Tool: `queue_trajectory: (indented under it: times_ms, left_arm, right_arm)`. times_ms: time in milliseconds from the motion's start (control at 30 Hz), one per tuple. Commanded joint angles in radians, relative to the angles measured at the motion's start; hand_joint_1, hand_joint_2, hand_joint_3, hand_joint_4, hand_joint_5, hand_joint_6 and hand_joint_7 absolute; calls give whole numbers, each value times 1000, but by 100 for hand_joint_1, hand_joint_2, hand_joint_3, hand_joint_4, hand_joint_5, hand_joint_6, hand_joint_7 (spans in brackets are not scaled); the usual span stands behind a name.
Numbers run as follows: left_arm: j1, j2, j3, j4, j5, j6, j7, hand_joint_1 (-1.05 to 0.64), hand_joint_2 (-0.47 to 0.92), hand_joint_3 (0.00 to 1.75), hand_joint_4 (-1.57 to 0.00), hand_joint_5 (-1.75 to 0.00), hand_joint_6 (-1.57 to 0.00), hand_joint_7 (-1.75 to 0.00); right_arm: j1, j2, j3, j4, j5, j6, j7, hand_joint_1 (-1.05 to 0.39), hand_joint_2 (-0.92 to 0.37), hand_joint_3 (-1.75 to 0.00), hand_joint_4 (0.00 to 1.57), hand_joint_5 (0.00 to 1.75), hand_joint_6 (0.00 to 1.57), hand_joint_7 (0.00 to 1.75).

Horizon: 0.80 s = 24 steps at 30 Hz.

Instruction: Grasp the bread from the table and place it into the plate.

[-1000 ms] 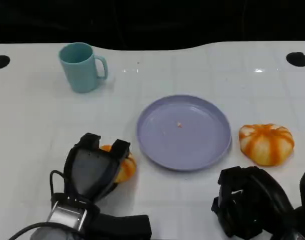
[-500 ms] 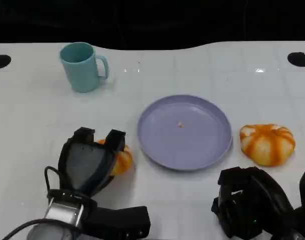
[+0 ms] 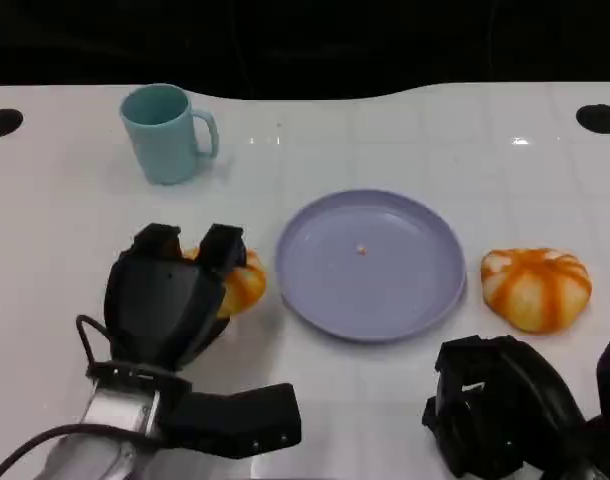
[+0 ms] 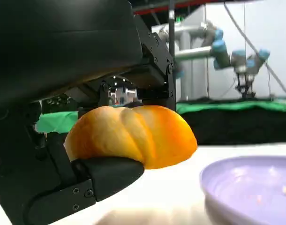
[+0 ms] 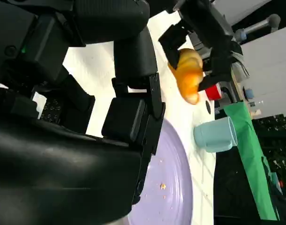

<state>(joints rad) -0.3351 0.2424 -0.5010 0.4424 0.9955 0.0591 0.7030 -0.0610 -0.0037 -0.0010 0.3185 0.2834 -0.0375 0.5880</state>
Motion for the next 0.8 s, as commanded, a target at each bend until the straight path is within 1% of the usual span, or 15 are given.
queue_trajectory:
  times_ms: [33, 100, 167, 267, 400, 600, 700, 800]
  left_arm:
    - [-8, 14, 23, -25, -14, -45, 65, -25, 20, 167, -113, -175, -84, -175]
    - [-14, 4, 30, -25, -25, -67, 82, -26, 23, 164, -113, -175, -83, -175]
    - [-26, -5, 30, -21, -27, -85, 99, -26, 23, 162, -112, -175, -83, -175]
    - [-51, -18, 24, -4, -17, -102, 128, -29, 23, 167, -113, -175, -82, -175]
    - [-83, -41, 24, 19, -40, -142, 130, -31, 24, 168, -112, -175, -79, -175]
    - [-149, -75, 15, 76, -88, -201, 49, -32, 18, 162, -111, -175, -82, -175]
    - [-173, -84, 8, 96, -96, -209, 15, -35, 14, 160, -110, -175, -83, -175]
    - [-206, -99, -3, 137, -110, -245, -5, -36, 10, 158, -109, -175, -83, -175]
  right_arm:
    - [-4, -11, -5, 0, 6, 2, -1, -105, -2, -143, 148, 141, 157, 101]
    - [-5, -12, -3, 2, 1, -8, -1, -105, -4, -142, 148, 141, 157, 101]
    - [-5, -12, -3, 5, 2, -12, 3, -105, -4, -142, 148, 141, 157, 101]
    - [-7, -8, -4, 9, 4, -12, 2, -105, -3, -142, 147, 141, 157, 98]
    - [-11, -6, -3, 20, 2, -29, 8, -105, -4, -143, 149, 142, 157, 102]
    - [-17, -6, -4, 38, 2, -52, 13, -105, -7, -140, 147, 140, 157, 101]
    - [-17, -6, -2, 36, 1, -50, 10, -105, -6, -140, 148, 140, 157, 101]
    - [-17, -7, -2, 36, -1, -49, 7, -105, -6, -141, 149, 140, 157, 103]
